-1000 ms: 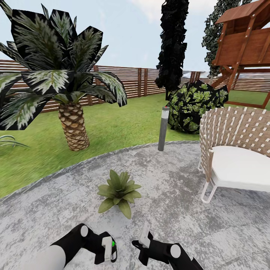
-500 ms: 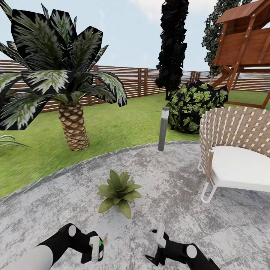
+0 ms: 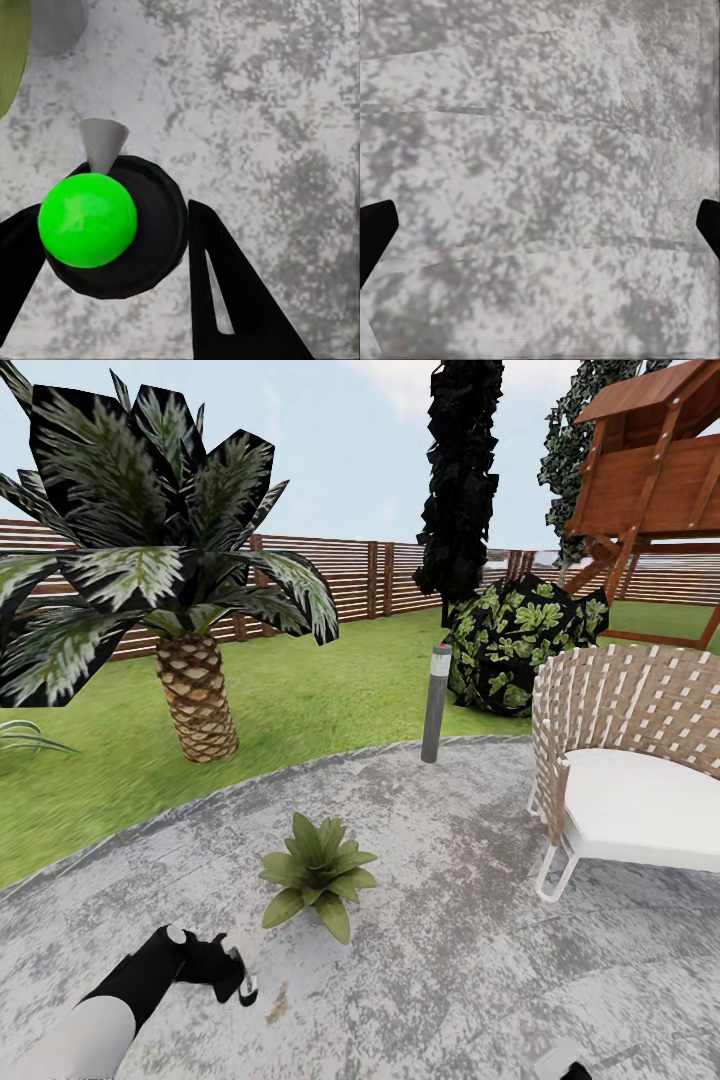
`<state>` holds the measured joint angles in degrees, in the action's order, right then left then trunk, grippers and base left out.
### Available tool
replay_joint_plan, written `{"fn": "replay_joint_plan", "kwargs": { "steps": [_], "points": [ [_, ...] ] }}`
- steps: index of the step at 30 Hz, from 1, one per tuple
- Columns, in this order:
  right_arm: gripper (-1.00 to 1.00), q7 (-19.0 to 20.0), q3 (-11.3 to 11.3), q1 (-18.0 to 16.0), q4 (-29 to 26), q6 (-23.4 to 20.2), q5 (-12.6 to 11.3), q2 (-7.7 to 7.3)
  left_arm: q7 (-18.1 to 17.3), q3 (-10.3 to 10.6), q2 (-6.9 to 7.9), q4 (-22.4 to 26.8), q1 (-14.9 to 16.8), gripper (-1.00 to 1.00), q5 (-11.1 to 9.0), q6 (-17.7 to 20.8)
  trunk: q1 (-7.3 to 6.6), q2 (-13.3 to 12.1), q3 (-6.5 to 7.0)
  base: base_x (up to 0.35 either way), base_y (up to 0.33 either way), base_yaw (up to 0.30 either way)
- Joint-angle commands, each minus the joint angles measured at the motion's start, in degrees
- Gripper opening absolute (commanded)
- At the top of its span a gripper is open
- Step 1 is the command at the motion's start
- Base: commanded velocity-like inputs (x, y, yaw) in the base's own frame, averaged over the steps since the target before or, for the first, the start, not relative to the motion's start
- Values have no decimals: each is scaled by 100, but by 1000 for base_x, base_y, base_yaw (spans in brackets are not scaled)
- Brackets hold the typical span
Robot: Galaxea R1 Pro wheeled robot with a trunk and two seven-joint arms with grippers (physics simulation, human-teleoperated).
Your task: Pick up the pesticide atomizer in the garden and spray insectifuge to fully cover both potted plants in the garden.
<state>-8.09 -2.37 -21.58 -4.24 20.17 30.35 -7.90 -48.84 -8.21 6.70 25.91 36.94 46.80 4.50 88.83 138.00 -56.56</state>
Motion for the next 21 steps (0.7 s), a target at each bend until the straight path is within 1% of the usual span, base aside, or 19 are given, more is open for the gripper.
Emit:
{"fn": "replay_joint_plan", "kwargs": {
  "steps": [1,2,3,4,5,7,8,9,10,11,12,13,14,17,20,21],
  "points": [
    [100,-85,-129,-4,35,26,29,13,-51,-54,-19,68,3,-100,9,277,-1,2,-5,0,0,0],
    [100,-129,-405,-4,58,31,-123,23,-58,-64,-38,160,6,-100,7,583,-1,2,-5,0,0,0],
    [100,-146,-738,-4,72,31,-369,28,-61,-64,-50,234,9,-100,10,875,-1,2,-5,0,0,0],
    [100,-154,-1051,-4,78,31,-728,32,-67,-60,-59,346,40,-100,6,1323,-1,2,-5,0,0,0],
    [100,-156,-1126,-4,80,31,-830,33,-76,-61,-60,404,104,-100,-2,1539,-1,2,-5,0,0,0],
    [100,-157,-1179,-4,81,31,-905,33,-166,-63,-65,446,220,-100,-10,1755,-1,2,-5,0,0,0],
    [100,-158,-1188,-4,84,31,-924,34,-238,-61,-69,454,253,-100,-6,1804,-1,2,-5,0,0,0],
    [100,-160,-1196,-4,87,31,-942,36,-375,-53,-89,465,297,-100,5,1909,-1,2,-5,0,0,0],
    [100,-161,-1203,-4,88,31,-956,38,-523,-44,-110,473,325,-100,28,2110,-1,2,-5,0,0,0],
    [100,-159,-1210,2,120,37,-966,35,-790,-30,-113,482,439,-100,55,2669,-1,2,-5,0,0,0],
    [100,-164,-1212,3,135,39,-968,34,-987,-24,-83,484,517,-100,63,2911,-1,2,-5,0,0,0],
    [100,-166,-1216,4,146,39,-969,34,-1253,-8,-62,484,557,-100,116,3035,-1,2,-5,0,0,0],
    [100,-166,-1216,4,149,39,-970,34,-1345,9,-51,483,565,-100,176,3070,-1,2,-5,0,0,0],
    [100,-167,-1218,4,151,40,-970,34,-1434,31,-52,477,530,-100,318,3109,-1,2,-5,0,0,0],
    [100,-167,-1221,4,151,40,-970,34,-1457,42,-65,480,511,-100,455,3110,-1,2,-5,0,0,0],
    [100,-167,-1222,4,151,40,-970,34,-1456,48,-82,483,509,-100,535,3110,-1,2,-5,0,0,0]
  ]
}}
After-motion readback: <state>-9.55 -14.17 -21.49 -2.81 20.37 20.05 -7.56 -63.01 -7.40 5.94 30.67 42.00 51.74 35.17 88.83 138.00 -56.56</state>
